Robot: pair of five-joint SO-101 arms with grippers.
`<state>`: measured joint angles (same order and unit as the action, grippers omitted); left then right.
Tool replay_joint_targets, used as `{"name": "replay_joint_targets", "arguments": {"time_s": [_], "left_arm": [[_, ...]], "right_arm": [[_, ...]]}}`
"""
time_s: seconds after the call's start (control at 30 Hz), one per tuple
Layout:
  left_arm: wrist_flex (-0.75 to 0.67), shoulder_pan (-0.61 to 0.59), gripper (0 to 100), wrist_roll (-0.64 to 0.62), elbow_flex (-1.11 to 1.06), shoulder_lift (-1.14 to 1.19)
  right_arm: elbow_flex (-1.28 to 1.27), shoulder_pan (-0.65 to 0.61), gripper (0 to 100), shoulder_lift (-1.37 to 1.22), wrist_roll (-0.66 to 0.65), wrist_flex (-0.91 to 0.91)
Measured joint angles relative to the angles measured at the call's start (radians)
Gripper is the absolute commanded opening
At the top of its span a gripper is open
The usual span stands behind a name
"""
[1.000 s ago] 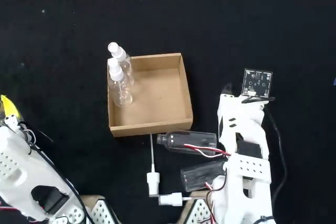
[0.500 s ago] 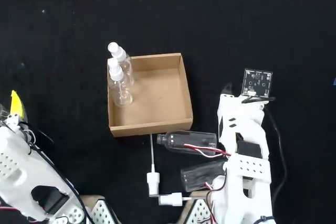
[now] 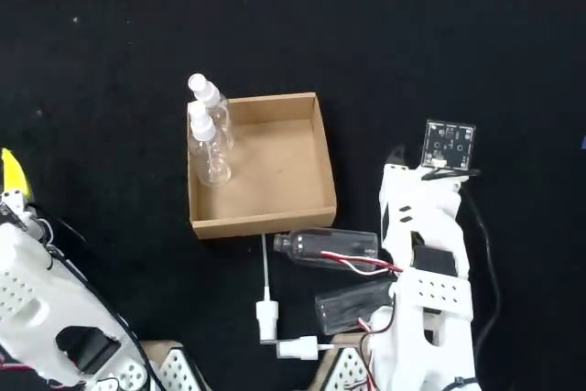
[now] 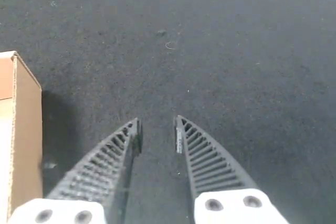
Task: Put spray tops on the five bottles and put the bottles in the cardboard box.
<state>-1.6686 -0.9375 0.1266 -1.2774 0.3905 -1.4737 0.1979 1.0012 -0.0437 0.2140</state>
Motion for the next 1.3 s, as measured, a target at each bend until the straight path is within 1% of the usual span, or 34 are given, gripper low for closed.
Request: {"name": "replay_joint_targets", "arguments": {"time_s": [0.23, 0.67, 0.73, 0.83, 0.9, 0.93, 1.0, 1.17, 1.3], "left_arm": [[0.0, 0.021, 33, 0.002, -0.057, -0.031], [0.009, 0.02, 33, 0.003, -0.057, -0.031], [0.054, 0.02, 29, 0.003, -0.057, -0.031], [0.115, 0.02, 14, 0.003, -0.057, -0.031], [0.127, 0.02, 3, 0.003, -0.057, -0.034], [0.127, 0.02, 2, 0.0, -0.057, -0.038], [0.124, 0.02, 8, 0.003, -0.057, -0.043], [0.021, 0.02, 20, 0.003, -0.057, -0.043], [0.009, 0.021, 30, 0.005, -0.057, -0.043]], "right_arm": [[0.0, 0.0, 8.5, 0.0, 0.0, 0.0], [0.0, 0.0, 8.5, 0.0, 0.0, 0.0], [0.0, 0.0, 8.5, 0.0, 0.0, 0.0], [0.0, 0.0, 8.5, 0.0, 0.0, 0.0], [0.0, 0.0, 8.5, 0.0, 0.0, 0.0], [0.0, 0.0, 8.5, 0.0, 0.0, 0.0], [0.0, 0.0, 8.5, 0.0, 0.0, 0.0], [0.0, 0.002, 8.5, 0.0, 0.0, 0.0], [0.0, 0.002, 8.5, 0.0, 0.0, 0.0]]}}
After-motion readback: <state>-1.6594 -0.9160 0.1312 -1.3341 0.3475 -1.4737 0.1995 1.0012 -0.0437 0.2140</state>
